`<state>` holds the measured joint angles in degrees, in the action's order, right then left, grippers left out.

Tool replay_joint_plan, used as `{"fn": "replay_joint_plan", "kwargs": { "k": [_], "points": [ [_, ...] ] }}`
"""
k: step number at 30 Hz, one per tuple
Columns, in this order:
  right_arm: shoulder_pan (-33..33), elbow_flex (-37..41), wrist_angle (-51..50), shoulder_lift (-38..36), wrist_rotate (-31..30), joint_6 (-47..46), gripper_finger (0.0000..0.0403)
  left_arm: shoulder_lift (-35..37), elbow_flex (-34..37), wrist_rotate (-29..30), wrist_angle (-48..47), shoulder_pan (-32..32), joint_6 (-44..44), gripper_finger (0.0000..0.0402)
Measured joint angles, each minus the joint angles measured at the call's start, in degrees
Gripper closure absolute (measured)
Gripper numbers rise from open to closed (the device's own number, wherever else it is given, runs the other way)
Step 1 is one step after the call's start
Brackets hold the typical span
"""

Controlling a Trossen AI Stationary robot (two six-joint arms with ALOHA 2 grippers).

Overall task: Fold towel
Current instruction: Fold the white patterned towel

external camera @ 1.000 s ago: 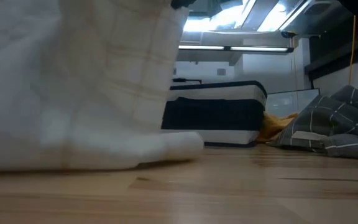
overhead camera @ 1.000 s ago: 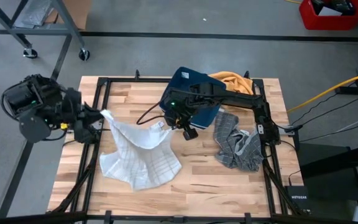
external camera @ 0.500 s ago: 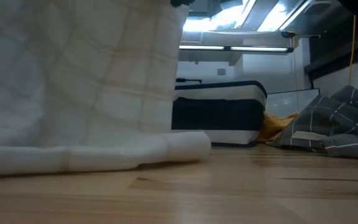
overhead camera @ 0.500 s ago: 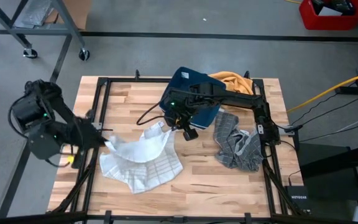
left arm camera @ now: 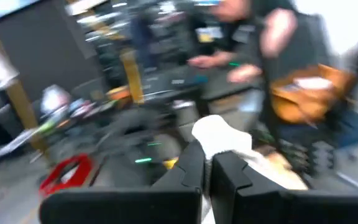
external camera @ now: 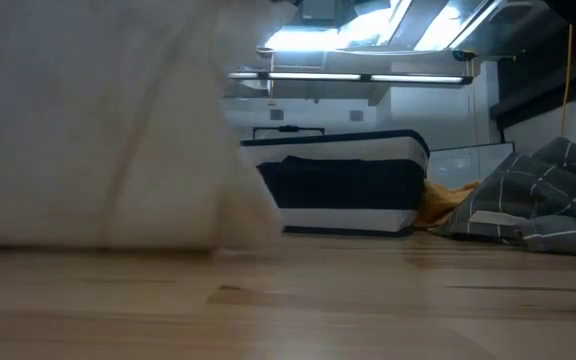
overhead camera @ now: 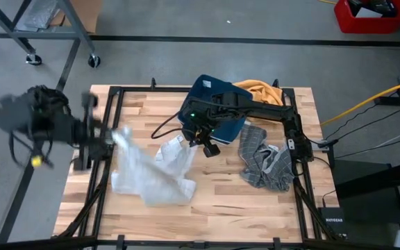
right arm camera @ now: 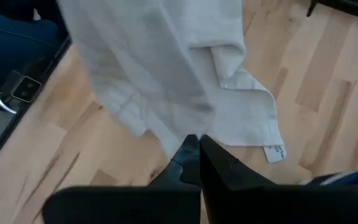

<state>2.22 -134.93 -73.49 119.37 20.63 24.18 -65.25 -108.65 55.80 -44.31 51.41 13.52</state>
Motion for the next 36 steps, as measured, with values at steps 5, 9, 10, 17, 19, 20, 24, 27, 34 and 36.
{"fn": "replay_joint_plan", "kwargs": {
  "k": [5,9,10,17,19,20,24,27,34,36],
  "points": [
    [0.00,-0.04,0.14,0.00,0.08,-0.04,0.0403,3.25,-3.21,4.56,-0.09,-0.50,-12.44,0.0401],
    [0.00,-0.13,0.77,-0.32,0.22,0.08,0.0403,5.98,-3.29,4.58,-1.09,-0.41,-26.18,0.0401],
    [0.00,-0.13,0.86,-0.66,0.14,0.22,0.0403,6.58,-3.29,4.55,-1.47,-0.41,-30.24,0.0401],
    [0.02,-0.07,0.45,-7.42,-4.98,0.57,0.0403,10.02,-3.31,4.51,-6.47,-0.41,-48.62,0.0402],
    [0.02,-0.07,0.85,-9.94,-6.45,0.47,0.0403,10.70,-3.31,4.42,-7.62,-0.41,-50.80,0.0401],
    [0.02,-0.07,1.36,-11.07,-7.39,0.12,0.0403,11.05,-3.33,4.35,-7.99,-0.41,-51.40,0.0401],
    [0.07,-0.07,5.29,-15.33,-8.17,-2.61,0.0403,12.09,-3.35,4.20,-8.03,-0.41,-51.39,0.0402],
    [0.02,-0.07,9.60,-17.83,-8.24,-4.47,0.0403,12.40,-3.35,4.20,-8.07,-0.41,-49.97,0.0402],
    [0.07,-0.07,24.92,-22.38,-16.75,-7.24,0.0403,12.76,-3.33,4.27,-2.70,-0.41,-38.65,0.0401],
    [0.07,-0.07,29.46,-23.61,-19.42,-7.26,0.0403,12.69,-3.33,4.46,1.68,-0.41,-32.67,0.0401]
  ]
}}
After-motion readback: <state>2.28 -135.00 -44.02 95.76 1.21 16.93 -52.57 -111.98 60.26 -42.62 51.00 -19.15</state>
